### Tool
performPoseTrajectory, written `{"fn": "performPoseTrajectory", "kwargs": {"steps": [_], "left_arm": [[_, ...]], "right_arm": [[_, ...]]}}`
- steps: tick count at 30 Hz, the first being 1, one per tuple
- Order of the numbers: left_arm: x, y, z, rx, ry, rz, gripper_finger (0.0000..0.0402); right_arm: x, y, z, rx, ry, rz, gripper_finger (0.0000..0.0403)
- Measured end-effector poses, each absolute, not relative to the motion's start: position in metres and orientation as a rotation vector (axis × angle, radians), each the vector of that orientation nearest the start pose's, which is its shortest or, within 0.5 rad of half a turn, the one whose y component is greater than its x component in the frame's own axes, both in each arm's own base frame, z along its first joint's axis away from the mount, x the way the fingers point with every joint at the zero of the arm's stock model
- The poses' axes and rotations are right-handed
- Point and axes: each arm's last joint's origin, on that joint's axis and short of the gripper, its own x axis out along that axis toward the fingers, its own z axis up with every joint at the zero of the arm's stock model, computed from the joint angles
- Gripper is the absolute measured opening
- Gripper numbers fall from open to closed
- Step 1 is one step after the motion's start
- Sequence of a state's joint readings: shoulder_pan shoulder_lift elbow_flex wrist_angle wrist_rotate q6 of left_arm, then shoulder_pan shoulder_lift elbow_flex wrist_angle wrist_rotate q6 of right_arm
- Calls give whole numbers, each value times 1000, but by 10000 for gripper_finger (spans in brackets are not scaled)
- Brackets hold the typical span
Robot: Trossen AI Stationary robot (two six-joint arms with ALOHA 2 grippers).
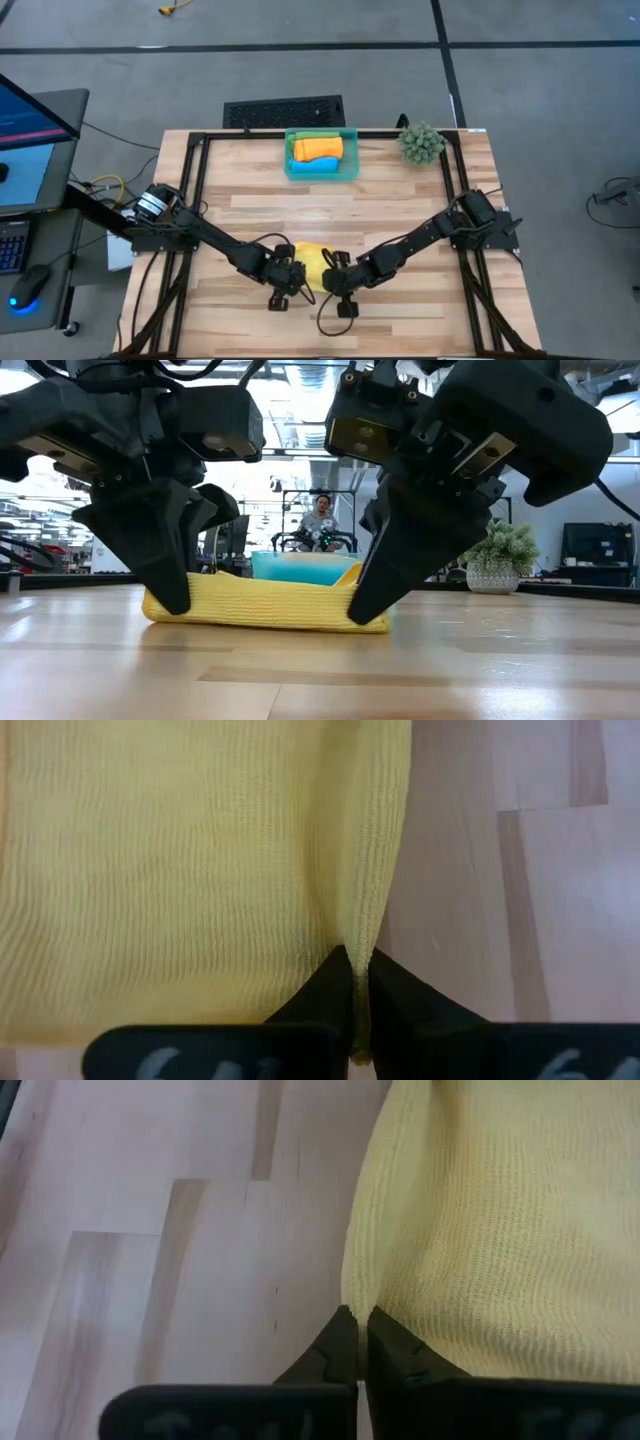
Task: Roll microfiber towels into tight, uniform cylinder then place into a basket
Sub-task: Roll the yellow towel
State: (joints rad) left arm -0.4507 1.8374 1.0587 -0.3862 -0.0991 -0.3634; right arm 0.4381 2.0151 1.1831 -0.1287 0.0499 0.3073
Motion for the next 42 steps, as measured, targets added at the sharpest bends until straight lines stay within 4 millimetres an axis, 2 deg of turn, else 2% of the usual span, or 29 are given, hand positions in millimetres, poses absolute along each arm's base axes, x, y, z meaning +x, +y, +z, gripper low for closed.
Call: {"fn": "performPoseTrajectory", "kwargs": {"steps": [5,11,20,24,30,42], "left_arm": [[311,-148,140,-18,1172,-125,9],[312,-154,146,-31,1175,-163,9],[315,-171,165,0,1134,-228,9],[315,-167,163,-6,1147,-209,9],[317,-156,161,-60,1183,-133,9],[318,-149,160,-65,1180,-23,13]], "right_arm": [[360,167,131,58,968,209,8],[354,171,149,88,947,210,16],[348,179,150,101,970,242,10],[351,173,150,154,965,180,15],[356,158,139,240,997,95,8],[354,157,137,280,1014,112,9]]}}
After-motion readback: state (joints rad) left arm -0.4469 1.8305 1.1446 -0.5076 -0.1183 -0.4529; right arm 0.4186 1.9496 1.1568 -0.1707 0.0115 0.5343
